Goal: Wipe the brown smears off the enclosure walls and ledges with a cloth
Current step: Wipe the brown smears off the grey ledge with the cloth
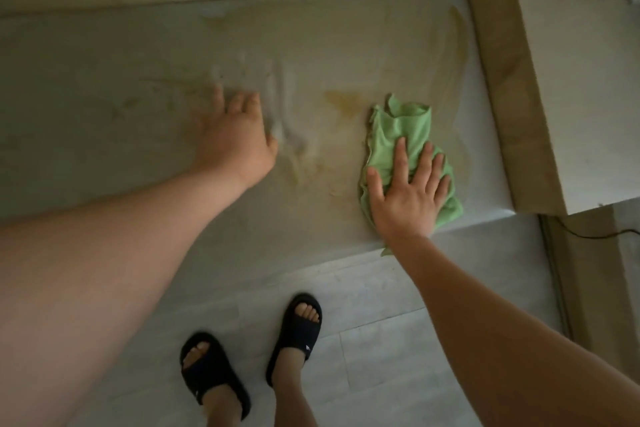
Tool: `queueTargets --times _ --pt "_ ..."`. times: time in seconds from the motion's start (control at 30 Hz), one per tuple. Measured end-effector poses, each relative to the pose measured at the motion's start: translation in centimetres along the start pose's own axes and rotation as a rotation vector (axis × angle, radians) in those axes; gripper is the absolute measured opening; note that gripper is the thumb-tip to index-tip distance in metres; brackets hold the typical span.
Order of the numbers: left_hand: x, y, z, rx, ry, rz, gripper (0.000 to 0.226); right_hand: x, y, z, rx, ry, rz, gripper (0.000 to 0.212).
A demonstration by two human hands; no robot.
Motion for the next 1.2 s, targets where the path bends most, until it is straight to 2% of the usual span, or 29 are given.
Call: queueTargets --times 0.07,0.17,0.27,0.4,0.47,0.53,0.6,0.67,0.73,0.8,0.9,0.97,1.07,1.13,1.2 --pt "2.0 -1.4 3.2 -0.162 0.084 0.108 0.046 2.4 0.5 1.2 0.011 0.032 -0.027 0.075" --pt "7.5 -2.2 8.4 -0.265 0.103 0.201 0.031 8.6 1.2 2.9 0.025 -0.004 -0.052 0.077" --pt "14.0 -1.5 12.5 -0.281 -0.009 0.224 0.024 16.7 2.7 5.7 0.069 -0.167 -0.041 0.075" --pt "21.2 -0.8 18.3 -0.265 -0.168 0.254 0.023 26.2 5.4 13.4 0.16 -0.458 -0.055 0.057" --pt "24.0 -0.4 21.2 -0.239 -0.277 0.319 0.017 29.3 6.1 17.1 0.227 -0.546 -0.138 0.054" --pt "26.1 -0.1 23.9 -0.177 -0.379 0.425 0.022 32.2 5.6 20.3 0.362 -0.569 -0.294 0.053" --pt "27.8 -0.5 26.4 -0.132 -0.456 0.573 0.024 34.3 4.7 22.9 0.597 -0.448 -0.484 0.047" --pt "29.0 -1.6 28.7 -0.111 -0.528 0.72 0.018 35.5 3.8 25.2 0.825 -0.205 -0.71 0.042" --pt "29.5 -3.2 30.7 -0.117 -0.574 0.843 0.018 37.1 2.9 27.8 1.041 -0.008 -0.969 0.042" --pt "30.0 -5.6 33.3 -0.151 -0.586 0.938 0.014 39.1 1.4 31.6 1.227 0.093 -1.087 0.045" --pt "30.8 -9.8 37.9 -0.291 -0.586 1.025 0.013 42.1 -1.8 37.5 1.425 0.063 -1.078 0.049" --pt "31.4 -12.5 41.6 -0.401 -0.618 1.104 0.02 43.5 -4.0 41.0 1.485 0.033 -1.035 0.05" --pt "32.5 -15.0 46.0 -0.495 -0.699 1.19 0.015 45.2 -6.9 45.5 1.563 -0.02 -0.99 0.053" --pt "33.1 -16.3 49.6 -0.571 -0.742 1.224 0.025 45.8 -8.9 48.8 1.628 -0.075 -0.943 0.059" --pt "32.8 -17.8 53.2 -0.639 -0.712 1.263 0.039 45.9 -10.8 51.9 1.674 -0.131 -0.894 0.069"
Point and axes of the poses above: each hand's wrist, its own z-axis away from the middle knuckle, its own y-axis out of the palm, x = y × z, the point moved 9 cm from there along -z, towards the middle knuckle, and after that the axes turned 2 degrees about y, right-handed, at the moved point
